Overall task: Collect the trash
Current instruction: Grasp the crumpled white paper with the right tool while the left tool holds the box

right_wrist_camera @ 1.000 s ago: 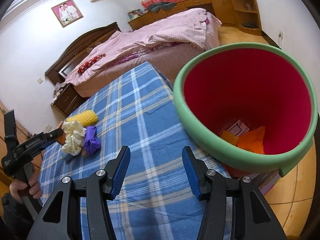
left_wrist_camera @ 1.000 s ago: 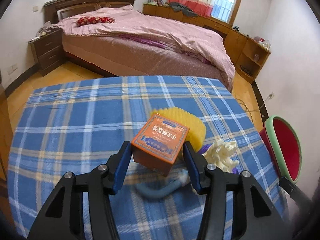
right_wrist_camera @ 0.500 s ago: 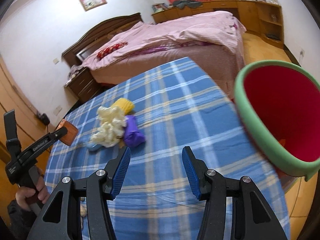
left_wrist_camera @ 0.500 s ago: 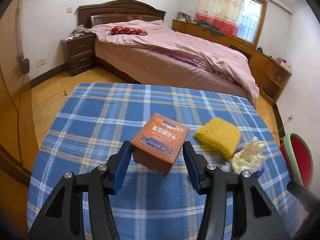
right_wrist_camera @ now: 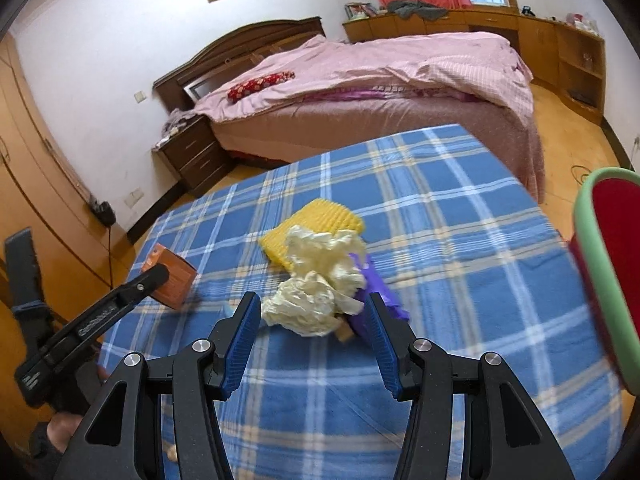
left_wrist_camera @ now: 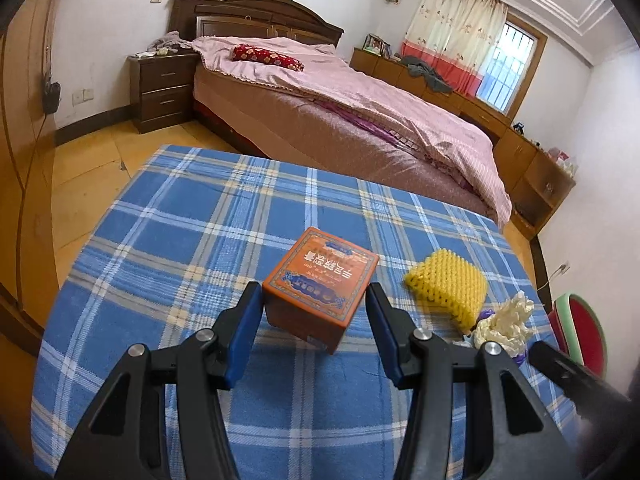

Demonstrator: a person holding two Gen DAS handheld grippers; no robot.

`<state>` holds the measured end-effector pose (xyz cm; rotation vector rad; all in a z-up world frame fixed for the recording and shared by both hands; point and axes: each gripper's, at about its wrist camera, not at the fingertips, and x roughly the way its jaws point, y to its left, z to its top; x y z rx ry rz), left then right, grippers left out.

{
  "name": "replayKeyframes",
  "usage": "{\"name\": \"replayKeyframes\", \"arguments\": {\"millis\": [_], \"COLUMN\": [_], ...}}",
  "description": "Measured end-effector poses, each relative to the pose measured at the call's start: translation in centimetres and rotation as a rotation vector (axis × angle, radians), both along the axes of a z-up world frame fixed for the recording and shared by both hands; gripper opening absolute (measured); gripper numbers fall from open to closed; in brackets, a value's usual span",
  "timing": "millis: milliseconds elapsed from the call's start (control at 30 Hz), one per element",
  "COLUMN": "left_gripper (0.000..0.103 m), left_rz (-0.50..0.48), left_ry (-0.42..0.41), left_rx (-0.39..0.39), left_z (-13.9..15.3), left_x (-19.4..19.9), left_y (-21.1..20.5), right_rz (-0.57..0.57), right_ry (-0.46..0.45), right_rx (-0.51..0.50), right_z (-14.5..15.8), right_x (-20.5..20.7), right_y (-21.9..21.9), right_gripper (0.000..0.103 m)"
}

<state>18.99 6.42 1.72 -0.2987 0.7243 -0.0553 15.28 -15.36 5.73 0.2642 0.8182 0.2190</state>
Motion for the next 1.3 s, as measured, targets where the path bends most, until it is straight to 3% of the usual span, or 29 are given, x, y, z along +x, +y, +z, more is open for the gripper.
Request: {"name": "replayKeyframes", "arguments": {"millis": [467, 633, 733, 1300], "left_gripper": [0.053, 0.053, 0.053, 0.053], "left_rz": [0.020, 0.020, 0.016, -0.010], "left_ry": [-0.006, -0.009, -0.016, -0.026], "left_rx": [-0.013, -0.015, -0.014, -0.010], "left_z": [-0.3, -0.3, -0.1, 0.1], "left_x": [-0.2, -0.3, -0.5, -0.7], "left_y": [0.5, 0.6, 0.5, -0.5], "right_rz": [-0.022, -0.027, -0.029, -0.072], "right_ry": [0.030, 0.041, 0.038, -0.059], "right_rx": [-0.038, -0.029, -0.018, 0.084], "right_z": [-2.0, -2.7, -2.8, 0.7], "right_x": [2.6, 2.7, 2.4, -4.4], "right_y": [1.4, 1.1, 0.9, -2.9], "right_gripper": [0.054, 0.019, 0.010, 0.009]}}
